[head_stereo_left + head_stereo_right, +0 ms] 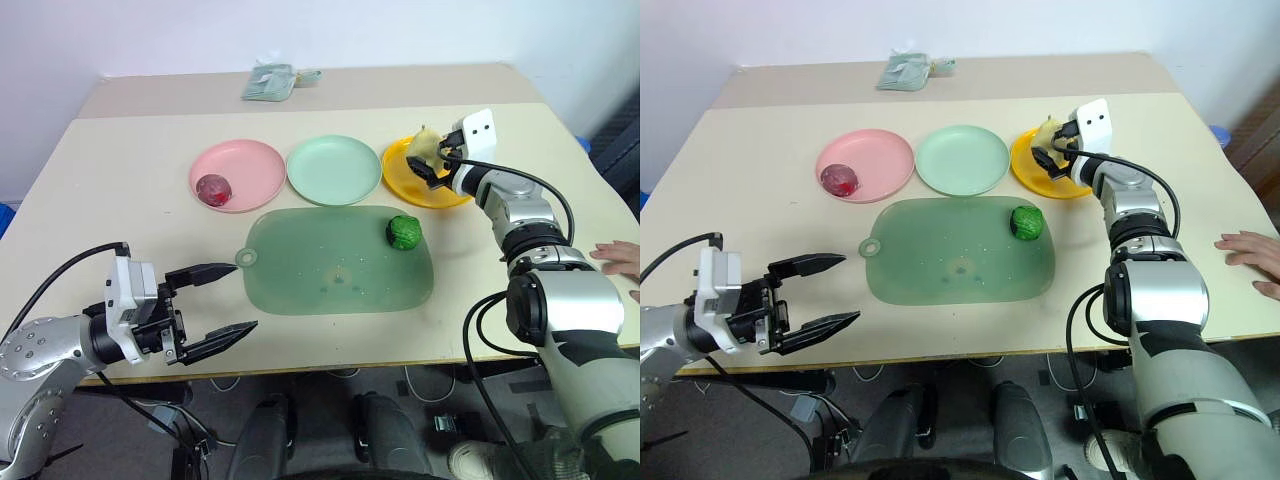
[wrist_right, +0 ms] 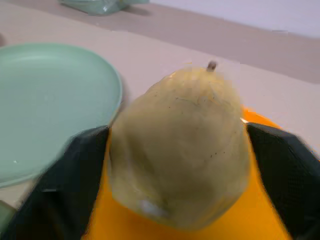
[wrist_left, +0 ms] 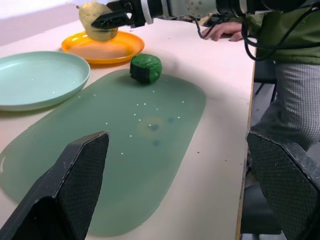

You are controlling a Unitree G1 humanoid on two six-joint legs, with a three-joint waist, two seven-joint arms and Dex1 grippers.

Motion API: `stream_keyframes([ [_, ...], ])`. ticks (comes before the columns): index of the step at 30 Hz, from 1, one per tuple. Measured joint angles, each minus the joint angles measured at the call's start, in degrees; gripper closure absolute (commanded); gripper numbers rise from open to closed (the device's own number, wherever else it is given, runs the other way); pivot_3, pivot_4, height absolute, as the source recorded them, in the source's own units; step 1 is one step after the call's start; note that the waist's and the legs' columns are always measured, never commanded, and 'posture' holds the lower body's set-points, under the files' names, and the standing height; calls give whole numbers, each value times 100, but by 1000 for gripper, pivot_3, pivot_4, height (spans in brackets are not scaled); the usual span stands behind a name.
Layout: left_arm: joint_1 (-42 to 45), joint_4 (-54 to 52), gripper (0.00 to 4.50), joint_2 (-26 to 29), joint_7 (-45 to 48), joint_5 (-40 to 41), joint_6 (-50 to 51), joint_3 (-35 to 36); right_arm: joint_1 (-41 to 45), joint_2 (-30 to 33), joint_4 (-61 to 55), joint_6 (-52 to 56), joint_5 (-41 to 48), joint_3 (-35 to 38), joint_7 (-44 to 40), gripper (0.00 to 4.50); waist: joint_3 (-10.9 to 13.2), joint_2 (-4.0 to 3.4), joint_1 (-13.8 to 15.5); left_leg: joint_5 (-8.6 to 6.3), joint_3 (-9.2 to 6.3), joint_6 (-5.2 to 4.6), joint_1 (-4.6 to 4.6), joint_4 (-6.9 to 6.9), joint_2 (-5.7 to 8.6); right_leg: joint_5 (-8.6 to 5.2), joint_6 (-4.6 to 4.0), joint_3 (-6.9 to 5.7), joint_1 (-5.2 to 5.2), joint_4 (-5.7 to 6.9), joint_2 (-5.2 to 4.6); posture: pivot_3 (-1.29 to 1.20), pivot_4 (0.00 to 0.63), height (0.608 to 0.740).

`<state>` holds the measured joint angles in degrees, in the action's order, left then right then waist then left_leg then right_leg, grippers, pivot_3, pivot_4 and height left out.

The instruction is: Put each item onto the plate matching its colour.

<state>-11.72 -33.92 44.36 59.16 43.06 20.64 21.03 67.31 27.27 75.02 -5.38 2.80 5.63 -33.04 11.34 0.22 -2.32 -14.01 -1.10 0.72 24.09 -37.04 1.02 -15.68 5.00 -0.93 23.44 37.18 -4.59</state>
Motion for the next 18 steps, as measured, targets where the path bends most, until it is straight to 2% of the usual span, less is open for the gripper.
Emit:
stream_keyframes([
  [8,-74,-36,0,-3,-79,0,1,1,0,39,61,-52,-139,63,-125,42,0,0,9,0,0,0,-1,0,0,1,2,1,0,2,3,0,150,740],
  [12,-58,-38,0,-4,-90,-4,1,-2,-13,334,-192,23,132,312,-907,42,0,-1,22,0,1,-1,-1,-1,1,1,2,1,-1,2,4,0,150,740],
  [15,96,-25,0,-7,-81,-11,1,-74,-407,596,-1234,471,520,424,-1826,42,0,1,39,0,-1,-2,-8,0,-3,1,3,0,-9,2,5,0,150,740],
  [18,188,22,0,-9,-50,-14,6,-224,-1495,757,-3041,1430,1035,443,-2458,42,-2,3,101,-3,-1,-5,-16,0,-9,1,4,0,-17,2,7,0,150,740],
])
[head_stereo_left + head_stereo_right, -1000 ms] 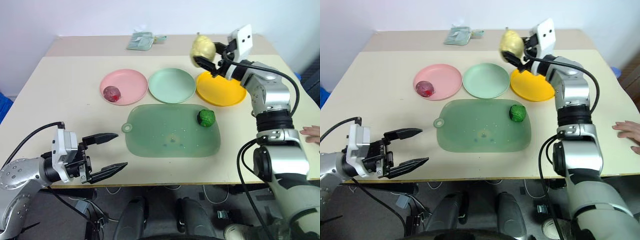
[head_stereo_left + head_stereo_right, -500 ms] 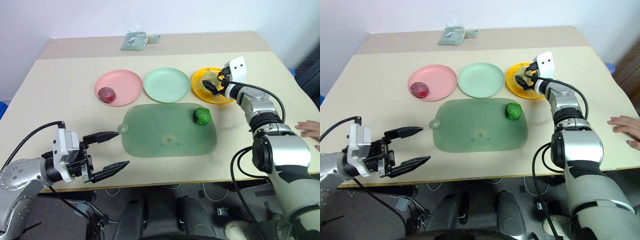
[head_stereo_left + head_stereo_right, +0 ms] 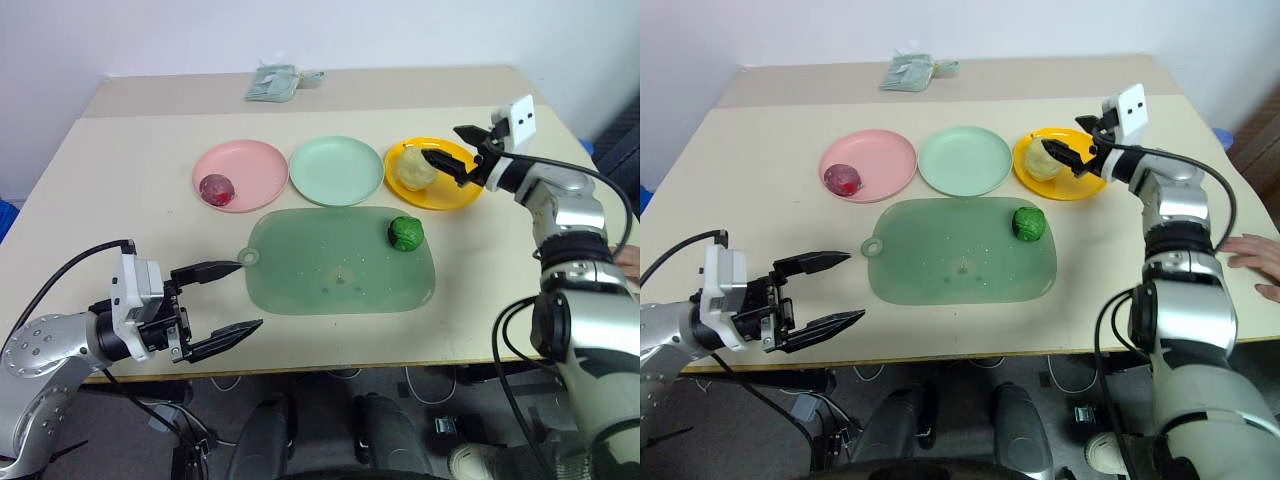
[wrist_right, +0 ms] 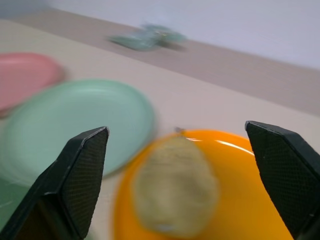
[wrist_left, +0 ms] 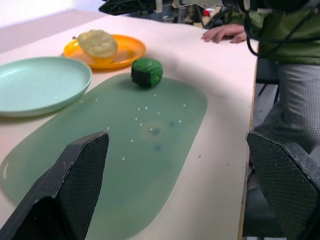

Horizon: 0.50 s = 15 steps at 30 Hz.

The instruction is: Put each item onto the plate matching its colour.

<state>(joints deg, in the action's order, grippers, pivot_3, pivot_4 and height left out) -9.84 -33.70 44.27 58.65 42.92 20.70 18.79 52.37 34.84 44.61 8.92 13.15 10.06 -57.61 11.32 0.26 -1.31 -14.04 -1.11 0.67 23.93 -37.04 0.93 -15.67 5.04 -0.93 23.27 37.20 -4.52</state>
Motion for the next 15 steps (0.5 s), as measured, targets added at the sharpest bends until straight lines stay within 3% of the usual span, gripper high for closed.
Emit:
stream_keyframes([
  [7,234,256,0,10,139,13,27,-87,-2094,184,-2801,1835,891,-31,-393,42,2,-6,64,0,4,-2,-12,-12,-1,-1,-2,4,-8,8,-1,0,150,740],
  [15,378,351,0,97,340,19,30,-178,-2306,106,-3292,1914,946,-310,-301,42,0,-2,56,0,15,-2,-21,-7,-3,-1,-2,14,-9,7,4,0,150,740],
])
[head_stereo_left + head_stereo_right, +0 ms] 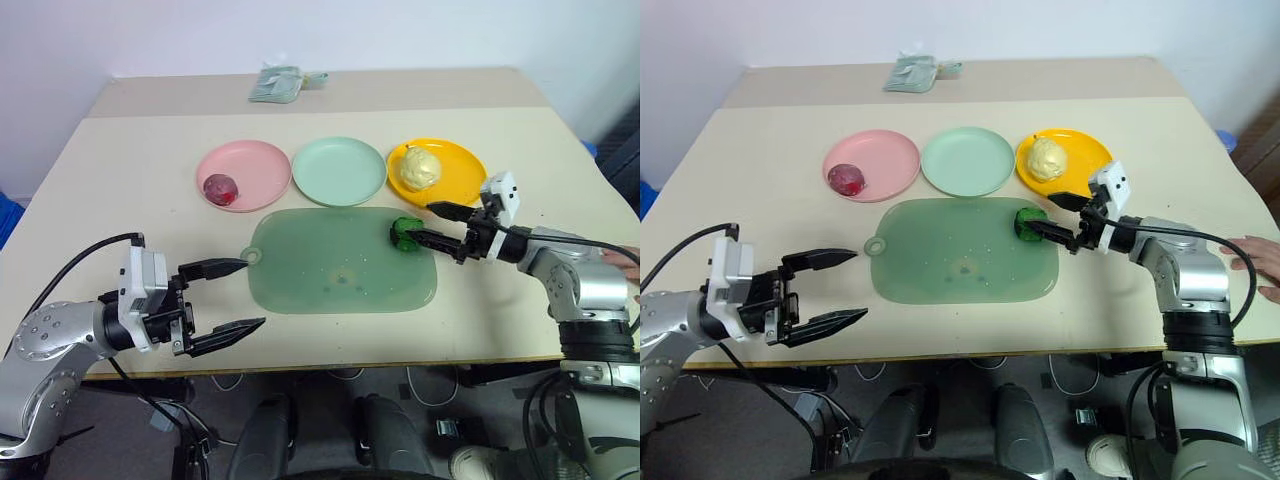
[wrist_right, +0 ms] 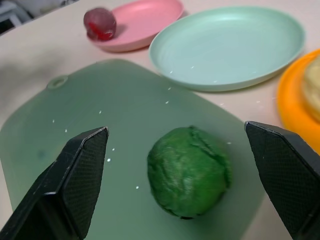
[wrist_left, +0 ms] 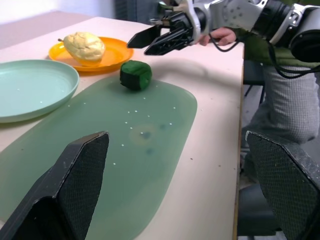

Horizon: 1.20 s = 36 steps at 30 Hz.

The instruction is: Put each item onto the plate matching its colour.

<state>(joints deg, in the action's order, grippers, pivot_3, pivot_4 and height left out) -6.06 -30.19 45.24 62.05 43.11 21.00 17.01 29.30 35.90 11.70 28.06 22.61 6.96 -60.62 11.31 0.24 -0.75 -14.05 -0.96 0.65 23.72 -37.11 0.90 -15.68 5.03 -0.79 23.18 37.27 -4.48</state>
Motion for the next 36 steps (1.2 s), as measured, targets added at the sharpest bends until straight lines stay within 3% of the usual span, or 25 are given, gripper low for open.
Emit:
stream_keyframes([
  [10,-169,-50,0,35,-8,0,7,21,197,-255,896,-694,-433,-543,3,42,0,1,0,0,8,0,-3,-2,0,0,0,5,-1,0,0,0,150,740],
  [13,-253,-128,0,35,-81,0,16,33,349,-351,1129,-870,-518,-603,68,858,0,0,-2,0,9,0,-3,0,-2,0,1,6,0,0,1,0,150,740],
  [15,-294,-174,0,35,-131,0,16,53,388,-358,1178,-965,-567,-607,79,1888,0,0,3,0,9,0,-3,0,-2,0,1,6,0,0,1,0,150,740],
  [17,-331,-199,0,28,-269,-1,24,81,428,-361,1205,-1013,-598,-610,89,2524,0,1,9,0,9,-1,-3,-2,-2,0,1,6,-1,0,0,0,150,740],
  [22,-288,-262,0,-280,-1249,-136,322,106,707,-626,1201,-1096,-585,-603,291,2524,0,0,-19,0,13,0,-8,-2,-4,2,3,13,1,8,3,0,150,740],
  [26,-151,-259,0,-559,-2026,-291,602,24,1493,-1024,1521,-1493,-623,-572,698,2524,0,1,-25,0,26,0,-15,1,-7,2,4,22,2,15,9,0,150,740],
  [36,502,-188,0,-1408,-3522,-664,992,-367,3250,-1986,4767,-3479,-1273,-418,2075,2524,-6,12,-23,0,39,0,-17,2,3,7,11,35,5,15,9,0,150,740],
])
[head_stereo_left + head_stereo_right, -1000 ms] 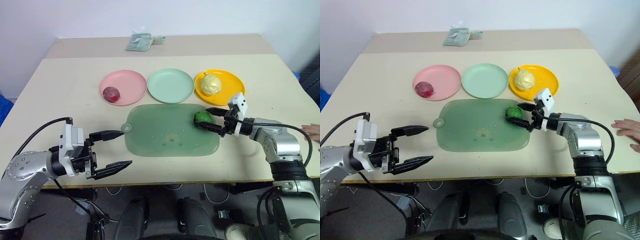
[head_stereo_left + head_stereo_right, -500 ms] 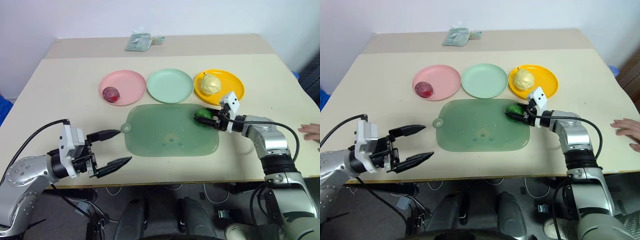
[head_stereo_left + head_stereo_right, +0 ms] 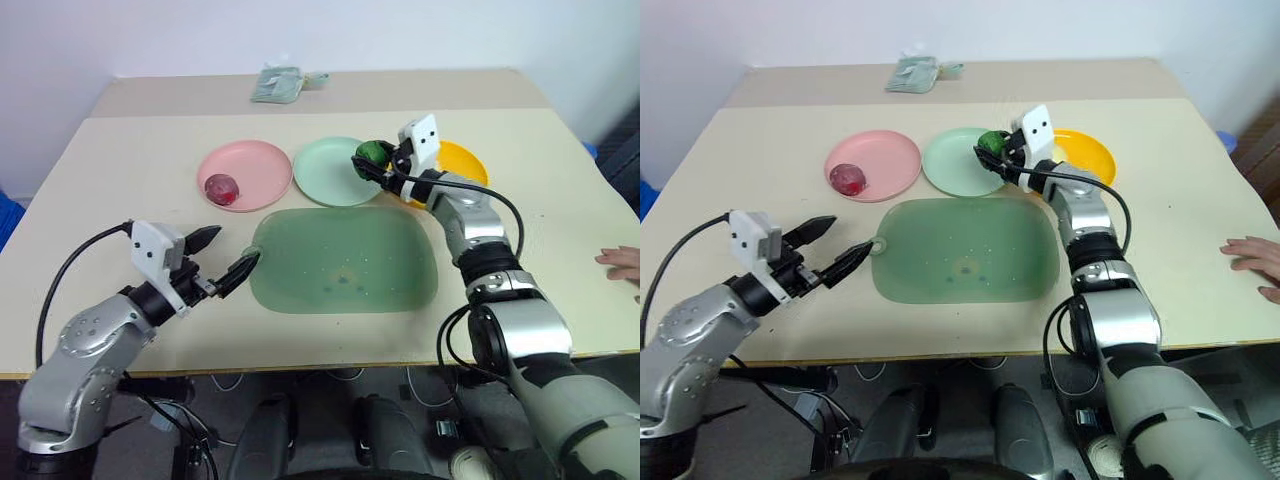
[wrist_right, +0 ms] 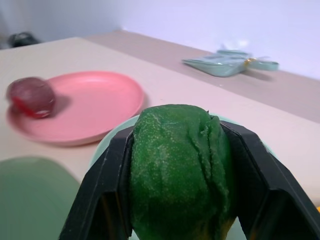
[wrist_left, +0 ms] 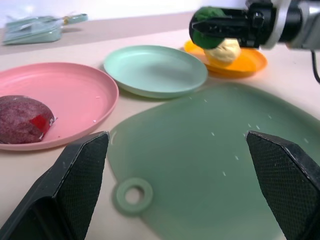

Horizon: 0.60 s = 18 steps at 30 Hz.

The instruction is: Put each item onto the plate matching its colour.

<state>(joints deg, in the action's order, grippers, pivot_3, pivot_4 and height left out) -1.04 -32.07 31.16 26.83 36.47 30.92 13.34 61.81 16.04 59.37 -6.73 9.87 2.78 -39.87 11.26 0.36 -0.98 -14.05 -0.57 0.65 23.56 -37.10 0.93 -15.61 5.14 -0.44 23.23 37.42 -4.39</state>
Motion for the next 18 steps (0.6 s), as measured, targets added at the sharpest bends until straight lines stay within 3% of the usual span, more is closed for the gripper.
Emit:
stream_keyframes([
  [2,19,-3,0,-148,-209,-118,7,-137,269,-128,510,-254,-56,81,267,2524,0,0,-8,0,3,1,0,3,-4,0,0,3,3,0,-2,0,150,740],
  [8,-2,-67,0,-440,-690,-432,9,-309,653,-407,1329,-628,-274,210,958,44,0,0,-14,0,8,1,0,3,-7,0,0,7,6,1,-3,0,150,740],
  [14,-55,-191,0,-532,-844,-569,5,-344,742,-584,1474,-785,-374,279,1190,44,0,0,-5,0,9,1,0,3,-6,1,-1,7,7,2,-5,0,150,740],
  [18,-86,-215,0,-556,-697,-601,-95,-368,765,-552,1415,-876,-369,376,908,44,0,0,-5,0,10,1,0,4,-6,1,-1,7,6,1,-5,0,150,740],
])
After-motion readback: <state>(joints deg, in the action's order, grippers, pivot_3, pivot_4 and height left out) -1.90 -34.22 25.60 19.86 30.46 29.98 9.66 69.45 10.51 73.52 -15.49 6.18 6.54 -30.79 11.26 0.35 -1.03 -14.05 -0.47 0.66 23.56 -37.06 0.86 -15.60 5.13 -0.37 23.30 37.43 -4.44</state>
